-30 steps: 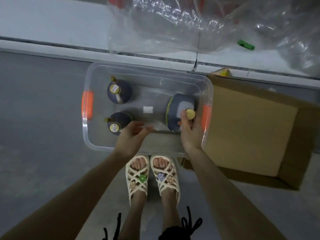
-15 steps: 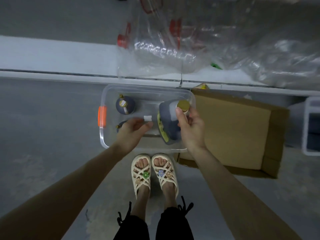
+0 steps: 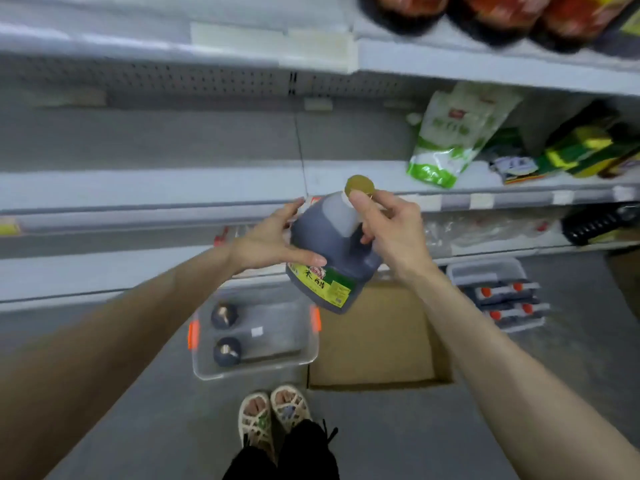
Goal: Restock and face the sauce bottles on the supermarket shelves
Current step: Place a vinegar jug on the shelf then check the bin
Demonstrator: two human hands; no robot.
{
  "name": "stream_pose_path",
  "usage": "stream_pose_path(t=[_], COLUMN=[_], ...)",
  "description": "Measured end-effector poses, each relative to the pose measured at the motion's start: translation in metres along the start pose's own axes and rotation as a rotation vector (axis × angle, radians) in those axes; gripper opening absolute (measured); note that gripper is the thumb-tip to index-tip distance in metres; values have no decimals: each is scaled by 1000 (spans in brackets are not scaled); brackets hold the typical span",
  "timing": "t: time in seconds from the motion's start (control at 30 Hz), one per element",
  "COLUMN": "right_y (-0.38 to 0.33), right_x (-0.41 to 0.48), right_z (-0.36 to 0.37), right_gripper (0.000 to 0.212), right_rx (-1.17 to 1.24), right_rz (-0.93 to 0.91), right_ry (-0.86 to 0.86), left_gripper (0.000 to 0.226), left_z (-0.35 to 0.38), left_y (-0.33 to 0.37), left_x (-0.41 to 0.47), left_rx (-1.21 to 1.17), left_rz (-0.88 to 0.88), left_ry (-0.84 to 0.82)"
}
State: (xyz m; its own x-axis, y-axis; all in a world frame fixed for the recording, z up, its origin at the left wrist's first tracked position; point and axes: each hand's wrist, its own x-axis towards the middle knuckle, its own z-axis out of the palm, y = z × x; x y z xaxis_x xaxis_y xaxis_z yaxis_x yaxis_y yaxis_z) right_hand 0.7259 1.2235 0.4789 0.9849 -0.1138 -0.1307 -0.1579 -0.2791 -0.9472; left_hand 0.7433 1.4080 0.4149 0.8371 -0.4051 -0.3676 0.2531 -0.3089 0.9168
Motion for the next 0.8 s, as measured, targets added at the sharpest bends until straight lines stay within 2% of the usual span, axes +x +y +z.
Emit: stream_pose_path(t=[0.07, 0.17, 0.23, 0.33, 0.4, 0.5, 0.63, 0.77, 0.8], right_y=[-65, -155, -209, -274, -307, -343, -359, -346, -342], right_x=[-10, -27, -42, -69, -88, -116, -149, -177, -185], right_z=[-35, -94, -134, -192, -232, -289, -379, -481, -505], right_gripper=[29, 39, 47, 47, 50, 48, 15, 30, 26], right_rx=[27, 87, 98, 124, 150, 147, 52, -14, -9], right_rz=[-83, -213, -300, -421, -505, -570, -659, -693, -692], right_ry=[76, 191, 268, 380, 427, 445, 515, 551, 548], left_gripper=[123, 105, 106, 110, 100, 87, 88, 84, 87], left_z=[2, 12, 20, 39, 61, 104, 175, 267, 291], left_y=[68, 170, 234, 321, 373, 436, 500, 547, 557], left_x=[-10, -29, -42, -58, -68, -82, -84, -83, -81], left_rx=[18, 61, 74, 154, 182, 188, 183, 169, 172], left_rz=[107, 282, 367, 499, 583, 710, 827, 914, 921], left_ry=[-65, -159, -198, -179, -150, -135, -160, -161, -162])
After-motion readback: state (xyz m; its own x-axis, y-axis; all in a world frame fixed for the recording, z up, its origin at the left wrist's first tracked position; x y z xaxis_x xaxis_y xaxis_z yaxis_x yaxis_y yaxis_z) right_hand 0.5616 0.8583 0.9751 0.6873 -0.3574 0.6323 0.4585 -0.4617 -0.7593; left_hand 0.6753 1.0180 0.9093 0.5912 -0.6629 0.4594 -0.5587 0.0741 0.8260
